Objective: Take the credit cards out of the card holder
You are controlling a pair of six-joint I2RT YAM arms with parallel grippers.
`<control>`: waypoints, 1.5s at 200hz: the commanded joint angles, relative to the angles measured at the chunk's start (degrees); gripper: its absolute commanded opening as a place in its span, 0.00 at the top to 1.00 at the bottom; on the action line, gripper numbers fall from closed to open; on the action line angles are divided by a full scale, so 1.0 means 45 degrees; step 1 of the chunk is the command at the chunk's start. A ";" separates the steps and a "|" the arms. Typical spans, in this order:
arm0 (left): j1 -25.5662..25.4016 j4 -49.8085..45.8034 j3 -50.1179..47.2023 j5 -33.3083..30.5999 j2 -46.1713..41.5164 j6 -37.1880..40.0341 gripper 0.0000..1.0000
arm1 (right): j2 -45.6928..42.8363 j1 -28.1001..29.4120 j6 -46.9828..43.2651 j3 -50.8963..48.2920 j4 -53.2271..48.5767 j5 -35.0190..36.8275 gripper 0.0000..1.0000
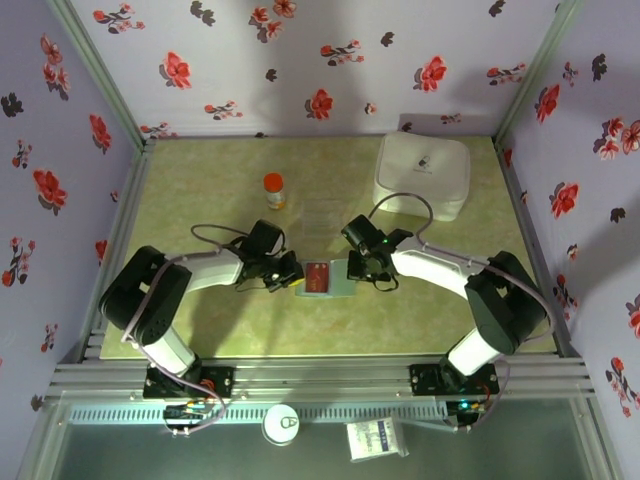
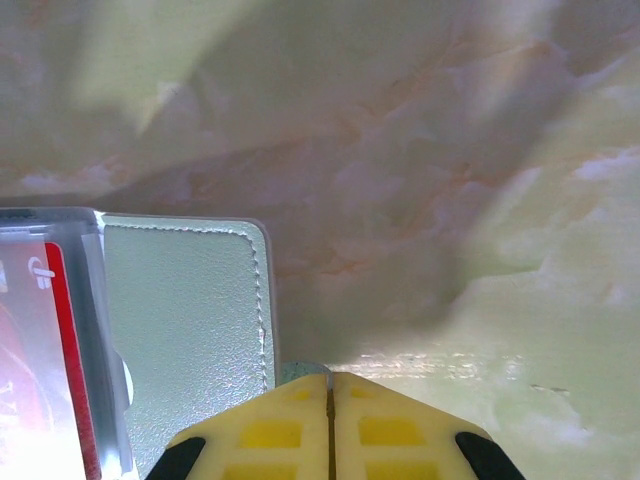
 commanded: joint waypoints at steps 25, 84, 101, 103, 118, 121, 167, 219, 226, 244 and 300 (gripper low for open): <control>0.0144 -0.1651 -0.0650 -0.1207 -0.1278 0.0532 0.98 | 0.0548 -0.0031 -0.0205 0.0095 0.0561 -0.0404 1.00; 0.0224 -0.1537 -0.0702 -0.1188 -0.1022 0.0670 0.98 | 0.0853 -0.0026 -0.0245 0.0109 0.0667 -0.0580 1.00; 0.0214 -0.1547 -0.0631 -0.1188 -0.0808 0.0762 0.98 | 0.0924 -0.0031 -0.0284 0.0055 0.0725 -0.0544 1.00; 0.0221 -0.1547 -0.0628 -0.1185 -0.0783 0.0759 0.98 | 0.0931 -0.0031 -0.0289 0.0052 0.0725 -0.0542 1.00; 0.0224 -0.1526 -0.0625 -0.1131 -0.0611 0.0770 0.98 | 0.1021 -0.0031 -0.0323 0.0040 0.0714 -0.0492 1.00; 0.0224 -0.1537 -0.0624 -0.1127 -0.0577 0.0756 0.98 | 0.1045 -0.0014 -0.0323 0.0050 0.0714 -0.0484 1.00; 0.0224 -0.1708 -0.0797 -0.1149 -0.0390 0.0708 0.98 | 0.1351 -0.0031 -0.0405 -0.0080 0.0641 -0.0036 1.00; 0.0222 -0.1859 -0.0977 -0.1186 -0.0593 0.0712 0.98 | 0.1713 -0.0012 -0.0489 -0.0039 0.1241 -0.0452 1.00; 0.0243 -0.1879 -0.1035 -0.1214 -0.0675 0.0693 0.98 | 0.1758 -0.0004 -0.0499 0.0005 0.1264 -0.0473 1.00; 0.0258 -0.1899 -0.1099 -0.1265 -0.0734 0.0673 0.98 | 0.1783 0.0008 -0.0518 0.0100 0.1186 -0.0373 1.00; 0.0263 -0.2074 -0.1193 -0.1322 -0.0781 0.0670 0.98 | 0.1088 0.0008 -0.0485 0.0317 -0.0556 0.0839 0.91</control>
